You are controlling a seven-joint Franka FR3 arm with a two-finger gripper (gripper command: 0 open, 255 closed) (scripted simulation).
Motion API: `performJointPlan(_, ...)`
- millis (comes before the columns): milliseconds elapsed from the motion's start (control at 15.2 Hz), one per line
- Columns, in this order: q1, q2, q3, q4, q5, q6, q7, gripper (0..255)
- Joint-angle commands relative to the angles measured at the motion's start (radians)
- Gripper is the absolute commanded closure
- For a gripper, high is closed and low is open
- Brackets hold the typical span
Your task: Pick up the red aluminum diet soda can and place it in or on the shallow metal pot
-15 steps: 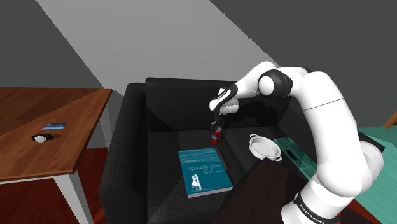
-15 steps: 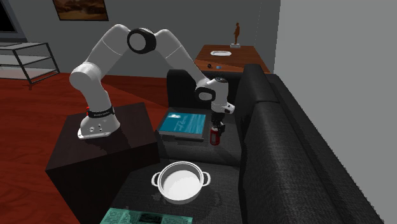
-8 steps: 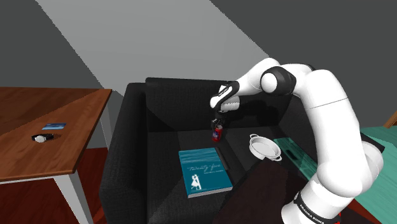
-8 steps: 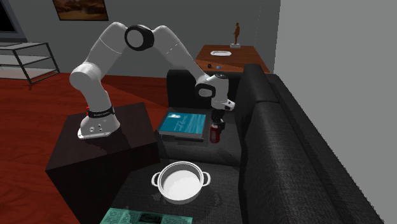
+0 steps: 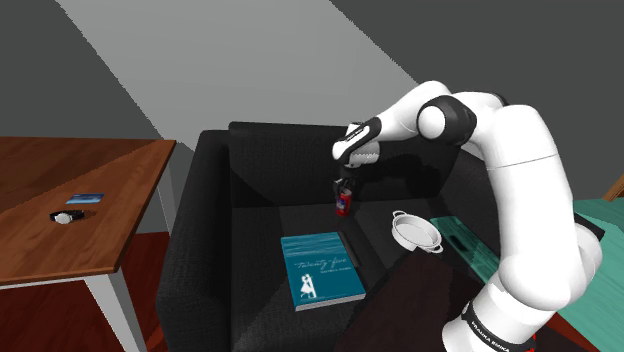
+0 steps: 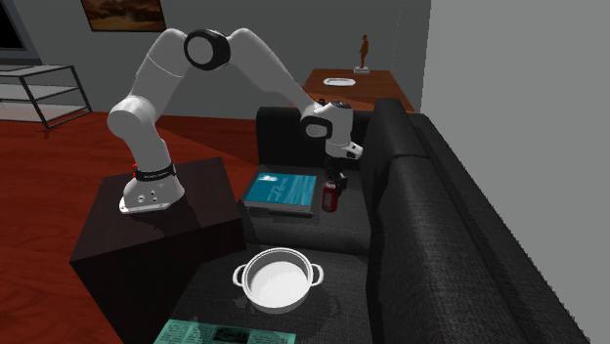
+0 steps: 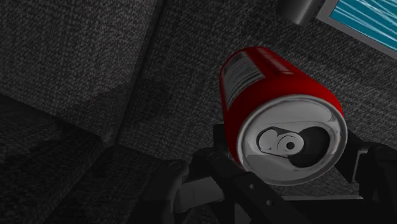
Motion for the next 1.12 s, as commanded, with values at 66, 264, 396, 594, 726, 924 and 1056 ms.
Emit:
performJointPlan(66, 0.005, -0.032, -0.005, -0.008, -0.006, -0.024, 0.004, 255)
performJointPlan(264, 0.008, -0.061, -0.010, -0.011, -0.012, -0.050, 0.008, 255)
performJointPlan(396, 0.011, -0.080, -0.014, -0.012, -0.016, -0.068, 0.010, 255)
performJointPlan(594, 0.013, -0.101, -0.017, -0.012, -0.021, -0.089, 0.013, 255)
performJointPlan(726, -0.009, -0.141, -0.026, -0.075, -0.020, -0.066, -0.023, 255)
performJointPlan(924, -0.044, -0.196, -0.040, -0.159, -0.020, -0.038, -0.080, 255)
performJointPlan(1056, -0.069, -0.229, -0.051, -0.209, -0.019, -0.022, -0.119, 255)
